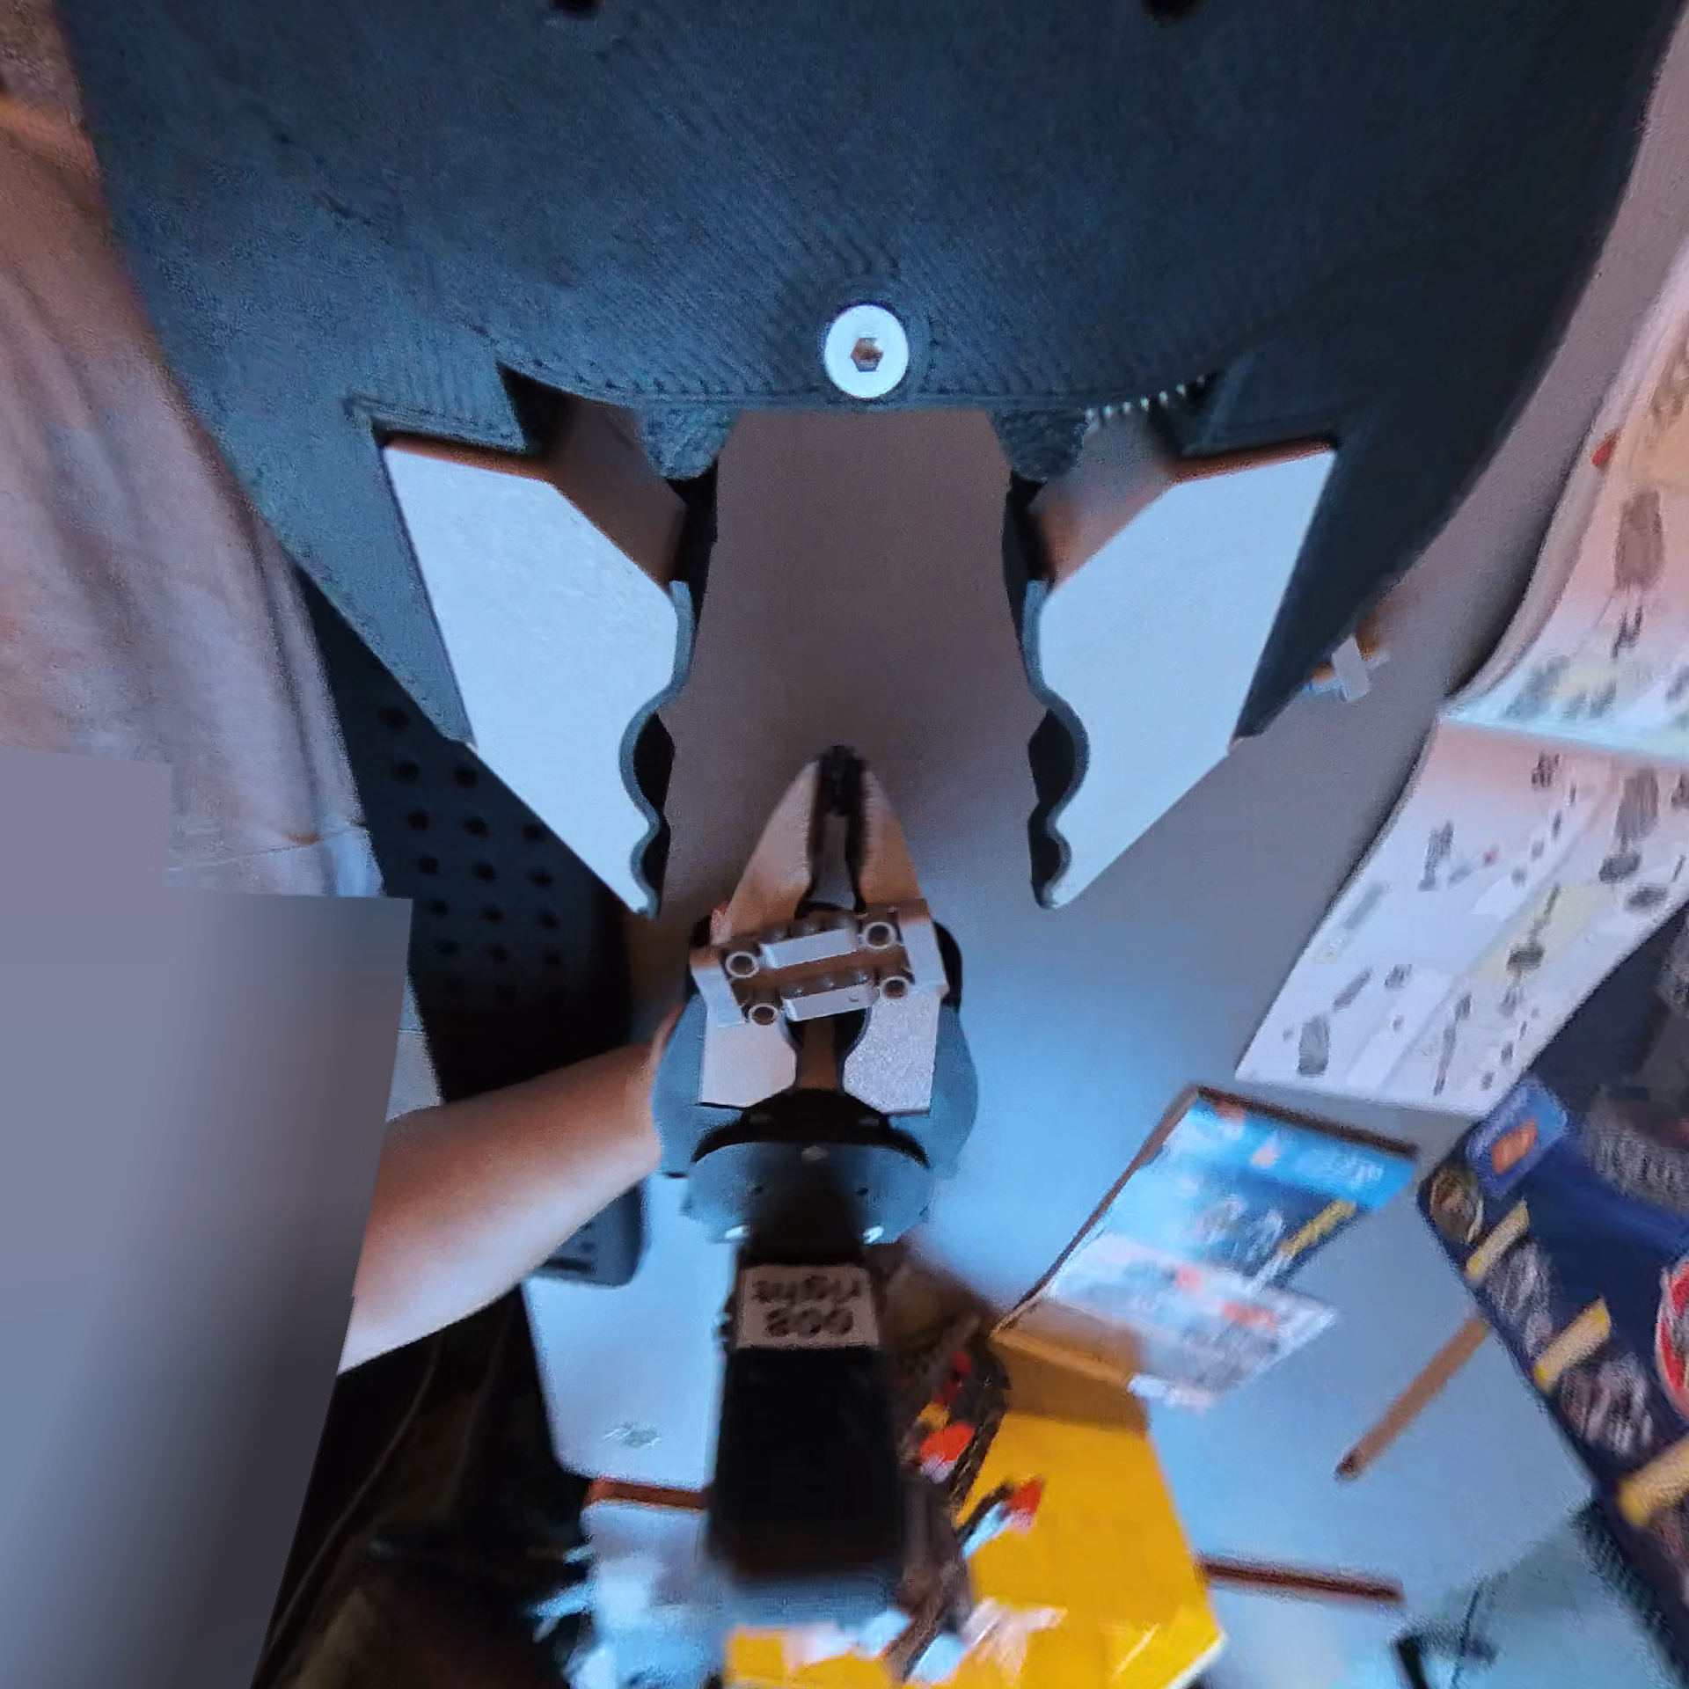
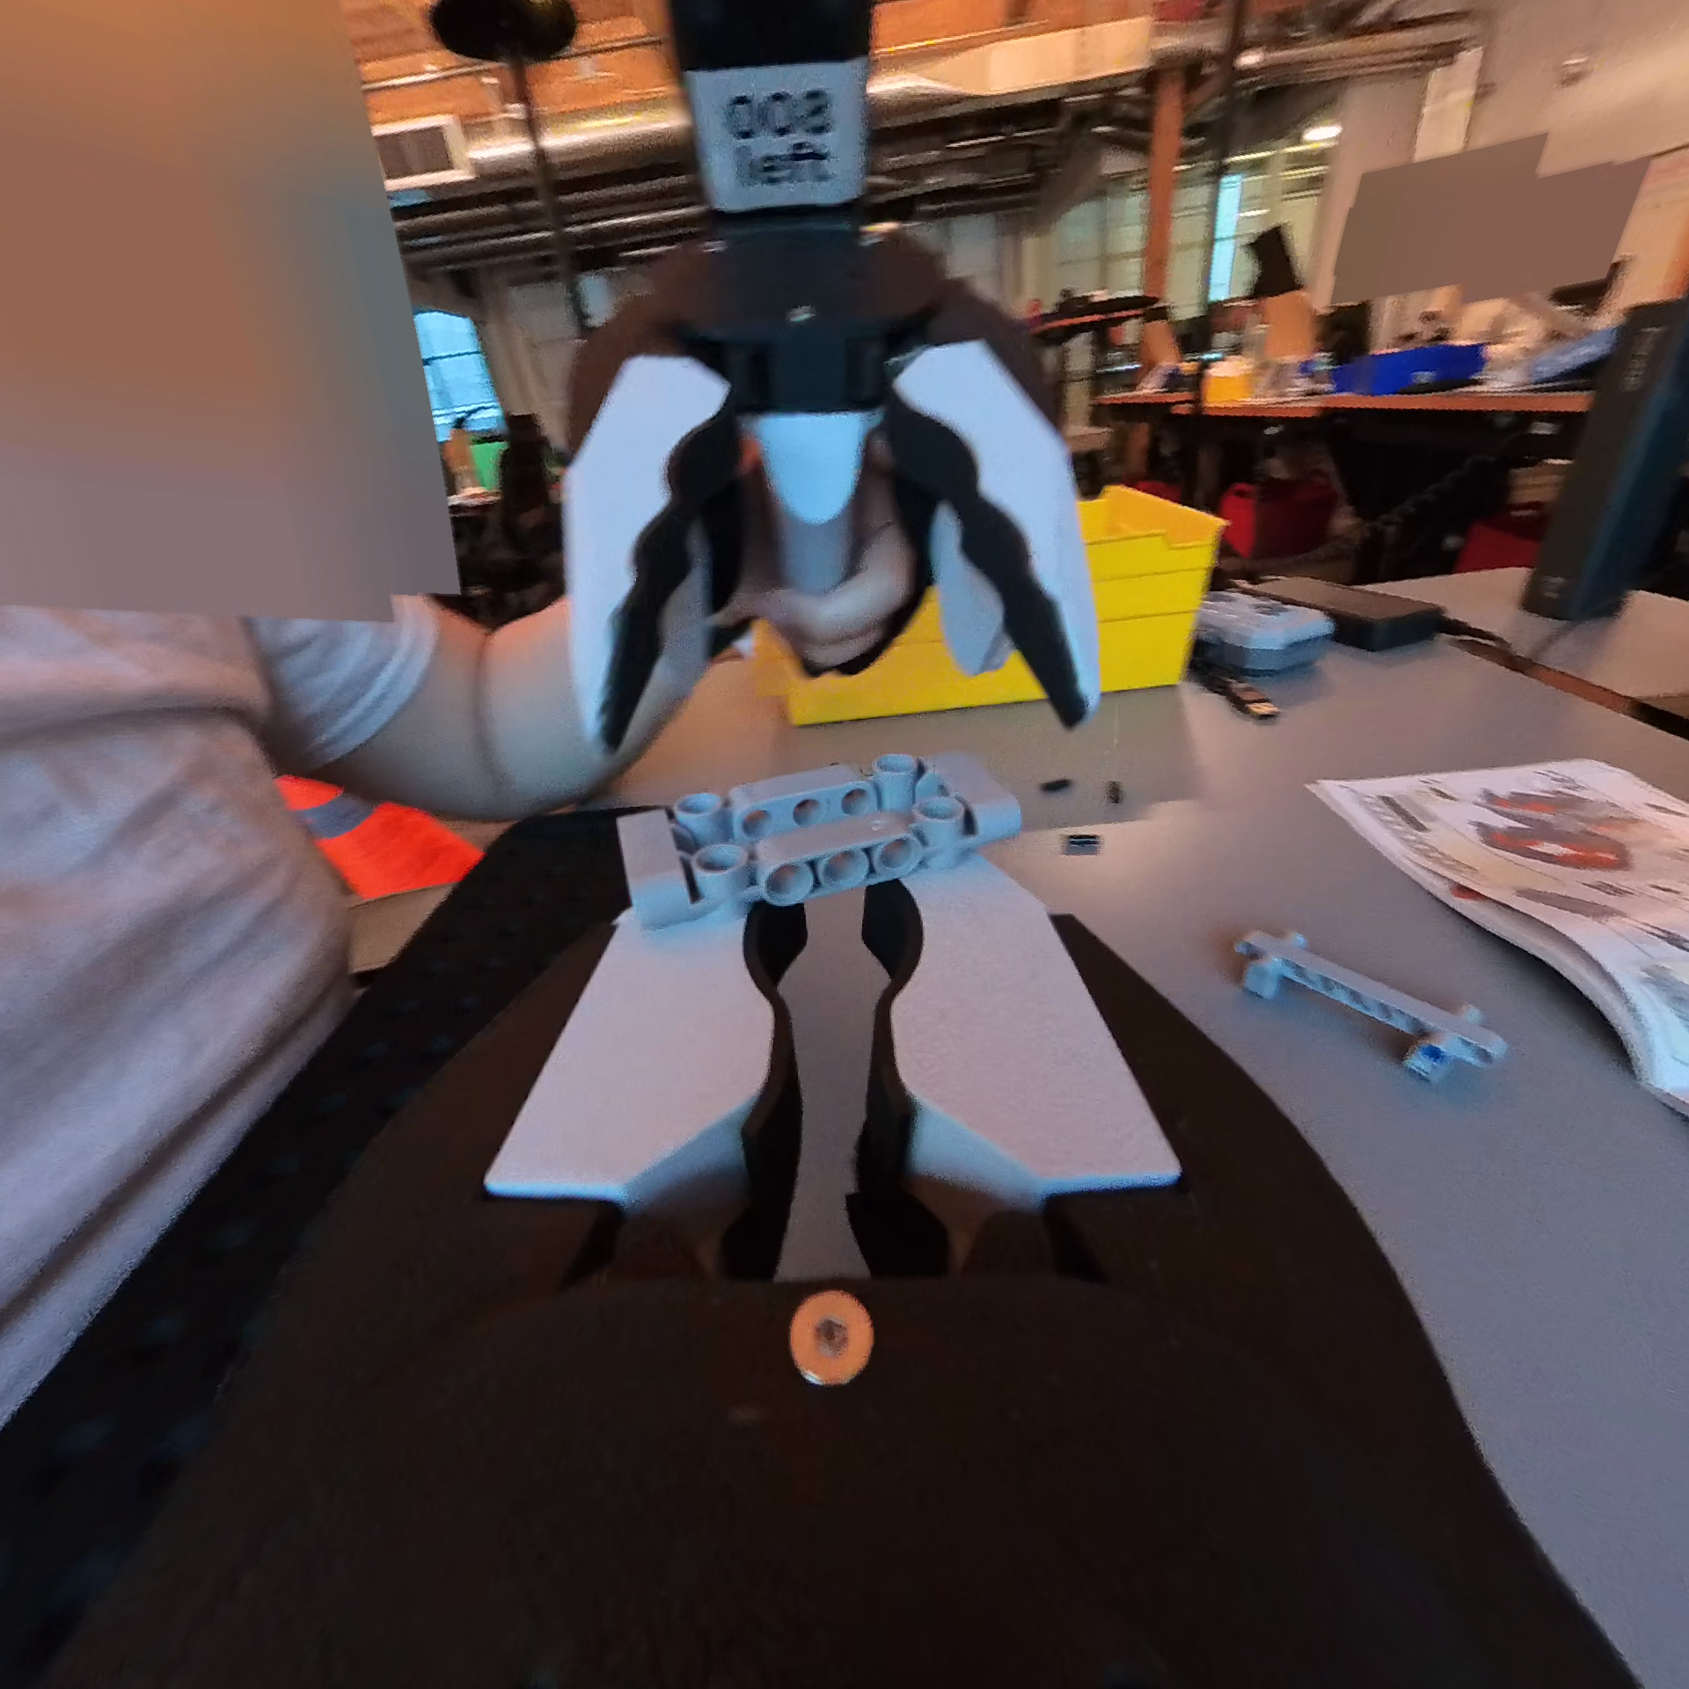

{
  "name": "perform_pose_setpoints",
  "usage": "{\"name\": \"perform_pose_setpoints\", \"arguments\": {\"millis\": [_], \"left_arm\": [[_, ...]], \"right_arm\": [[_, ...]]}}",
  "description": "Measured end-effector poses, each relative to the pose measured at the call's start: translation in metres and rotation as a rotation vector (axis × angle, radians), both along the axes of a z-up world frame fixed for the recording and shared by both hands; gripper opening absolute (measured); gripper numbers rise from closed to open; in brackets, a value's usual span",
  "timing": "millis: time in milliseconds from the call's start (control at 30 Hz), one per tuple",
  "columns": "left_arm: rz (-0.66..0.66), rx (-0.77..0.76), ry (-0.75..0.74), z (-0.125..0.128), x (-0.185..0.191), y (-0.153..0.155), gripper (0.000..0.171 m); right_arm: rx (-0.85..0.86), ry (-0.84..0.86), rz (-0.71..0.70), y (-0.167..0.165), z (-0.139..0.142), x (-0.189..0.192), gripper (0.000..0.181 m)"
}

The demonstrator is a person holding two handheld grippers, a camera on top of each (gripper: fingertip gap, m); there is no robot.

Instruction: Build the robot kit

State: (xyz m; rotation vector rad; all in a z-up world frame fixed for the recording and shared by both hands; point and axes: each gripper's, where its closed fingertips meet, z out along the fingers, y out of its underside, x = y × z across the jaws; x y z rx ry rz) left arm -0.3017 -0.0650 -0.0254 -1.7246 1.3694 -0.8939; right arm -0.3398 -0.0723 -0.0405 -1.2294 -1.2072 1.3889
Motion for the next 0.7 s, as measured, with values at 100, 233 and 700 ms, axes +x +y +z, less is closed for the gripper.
{"name": "perform_pose_setpoints", "arguments": {"millis": [100, 233, 700], "left_arm": [[-0.247, 0.102, -0.073, 0.013, -0.013, -0.016, 0.064], [-0.443, 0.05, -0.296, 0.044, -0.001, -0.027, 0.057], [-0.709, 0.033, -0.156, 0.009, 0.046, -0.056, 0.036]], "right_arm": [[-0.021, 0.041, 0.182, -0.025, 0.009, 0.008, 0.005], [-0.1, 0.078, 0.375, -0.047, 0.018, 0.02, 0.004], [-0.039, 0.005, 0.512, -0.073, 0.013, 0.034, 0.005]]}}
